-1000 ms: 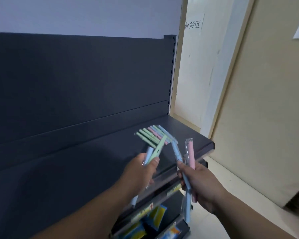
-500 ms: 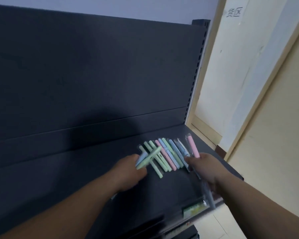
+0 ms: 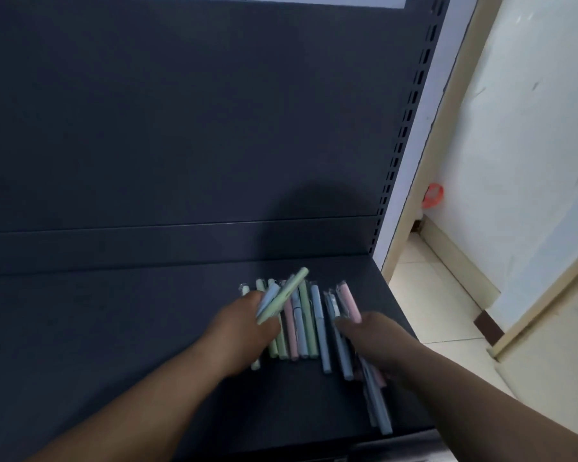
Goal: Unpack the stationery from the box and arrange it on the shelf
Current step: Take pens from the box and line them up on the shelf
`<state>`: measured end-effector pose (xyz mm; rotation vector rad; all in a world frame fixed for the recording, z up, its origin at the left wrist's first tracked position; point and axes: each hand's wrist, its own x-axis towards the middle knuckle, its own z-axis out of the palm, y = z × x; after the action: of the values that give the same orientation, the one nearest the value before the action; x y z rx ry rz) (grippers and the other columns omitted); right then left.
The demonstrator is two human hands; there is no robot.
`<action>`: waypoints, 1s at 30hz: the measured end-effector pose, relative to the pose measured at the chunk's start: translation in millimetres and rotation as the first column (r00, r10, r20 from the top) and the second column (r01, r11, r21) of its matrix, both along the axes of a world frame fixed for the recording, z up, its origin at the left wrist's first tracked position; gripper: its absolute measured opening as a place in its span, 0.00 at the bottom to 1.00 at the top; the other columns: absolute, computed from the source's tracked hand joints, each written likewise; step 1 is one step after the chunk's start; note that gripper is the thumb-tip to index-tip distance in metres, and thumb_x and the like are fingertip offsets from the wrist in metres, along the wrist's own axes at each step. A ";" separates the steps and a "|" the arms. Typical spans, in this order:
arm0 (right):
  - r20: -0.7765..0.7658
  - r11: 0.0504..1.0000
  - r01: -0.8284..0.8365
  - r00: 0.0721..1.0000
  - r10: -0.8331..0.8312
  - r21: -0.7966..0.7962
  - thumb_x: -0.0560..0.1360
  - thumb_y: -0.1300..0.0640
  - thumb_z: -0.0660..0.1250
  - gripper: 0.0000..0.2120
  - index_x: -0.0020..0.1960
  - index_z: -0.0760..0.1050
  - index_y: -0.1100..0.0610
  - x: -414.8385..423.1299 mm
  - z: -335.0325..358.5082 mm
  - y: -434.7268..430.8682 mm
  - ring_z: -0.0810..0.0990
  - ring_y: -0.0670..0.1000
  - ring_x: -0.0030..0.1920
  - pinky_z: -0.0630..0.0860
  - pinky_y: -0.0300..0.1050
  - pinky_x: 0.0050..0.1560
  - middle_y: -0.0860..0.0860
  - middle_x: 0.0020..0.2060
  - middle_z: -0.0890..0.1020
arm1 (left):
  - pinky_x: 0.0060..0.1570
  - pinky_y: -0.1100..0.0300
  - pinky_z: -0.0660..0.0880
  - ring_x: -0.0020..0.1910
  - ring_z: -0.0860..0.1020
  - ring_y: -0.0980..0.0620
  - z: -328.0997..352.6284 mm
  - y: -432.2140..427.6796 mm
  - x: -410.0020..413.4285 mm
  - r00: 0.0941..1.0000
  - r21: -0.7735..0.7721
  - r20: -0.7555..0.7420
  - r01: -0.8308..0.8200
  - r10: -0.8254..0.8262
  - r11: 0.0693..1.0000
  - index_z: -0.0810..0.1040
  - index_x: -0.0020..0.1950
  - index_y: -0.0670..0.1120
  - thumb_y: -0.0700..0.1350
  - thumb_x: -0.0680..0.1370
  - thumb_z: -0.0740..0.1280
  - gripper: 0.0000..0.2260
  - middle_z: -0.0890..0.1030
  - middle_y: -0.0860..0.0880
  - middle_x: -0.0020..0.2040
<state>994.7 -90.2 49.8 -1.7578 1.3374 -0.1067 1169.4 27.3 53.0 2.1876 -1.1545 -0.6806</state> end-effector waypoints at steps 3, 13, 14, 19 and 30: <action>-0.038 0.995 -0.042 0.999 0.039 -0.090 0.78 0.48 0.61 0.13 0.47 0.73 0.58 0.0 -2.2 -9.4 0.76 0.47 0.32 0.68 0.37 0.26 0.51 0.37 0.77 | 0.28 0.65 0.71 0.33 0.76 0.54 -4.5 0.6 -7.7 1.000 -0.013 -0.008 -0.007 0.007 1.000 0.73 0.55 0.51 0.49 0.78 0.63 0.07 0.78 0.49 0.41; 0.069 0.983 0.116 0.992 -0.107 -0.143 0.76 0.55 0.62 0.09 0.40 0.74 0.58 12.3 -2.3 -25.6 0.81 0.55 0.37 0.80 0.49 0.38 0.55 0.35 0.80 | 0.32 0.62 0.75 0.34 0.78 0.53 -5.5 6.4 0.7 1.000 -0.029 0.008 0.005 -0.004 1.000 0.73 0.57 0.52 0.49 0.77 0.63 0.09 0.80 0.50 0.41; 0.069 0.983 0.122 0.991 -0.114 -0.139 0.75 0.55 0.62 0.09 0.40 0.74 0.59 12.8 -2.0 -26.4 0.83 0.57 0.38 0.82 0.53 0.43 0.56 0.37 0.81 | 0.32 0.63 0.74 0.34 0.78 0.54 -5.9 6.7 3.0 1.000 -0.024 0.010 0.010 -0.010 1.000 0.73 0.57 0.52 0.49 0.77 0.63 0.09 0.79 0.50 0.41; 0.027 0.966 0.104 0.995 -0.100 -0.236 0.76 0.54 0.62 0.08 0.41 0.74 0.57 11.4 -4.2 -29.2 0.81 0.53 0.35 0.78 0.45 0.37 0.54 0.36 0.81 | 0.34 0.62 0.75 0.36 0.79 0.54 -3.4 5.1 12.3 0.998 -0.020 0.053 0.025 -0.024 0.999 0.73 0.56 0.53 0.50 0.77 0.63 0.08 0.79 0.52 0.41; -0.098 0.919 0.010 0.994 -0.053 -0.394 0.75 0.50 0.66 0.09 0.48 0.75 0.56 25.7 -16.8 -43.7 0.74 0.45 0.34 0.63 0.38 0.28 0.48 0.36 0.77 | 0.35 0.62 0.75 0.36 0.79 0.55 -12.2 5.9 23.6 1.000 -0.018 0.027 0.011 -0.010 1.000 0.72 0.55 0.53 0.50 0.77 0.63 0.07 0.79 0.52 0.41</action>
<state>1020.4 -133.9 32.9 -2.1016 1.4992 -0.3241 1193.1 33.2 40.8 2.1832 -1.1821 -0.6440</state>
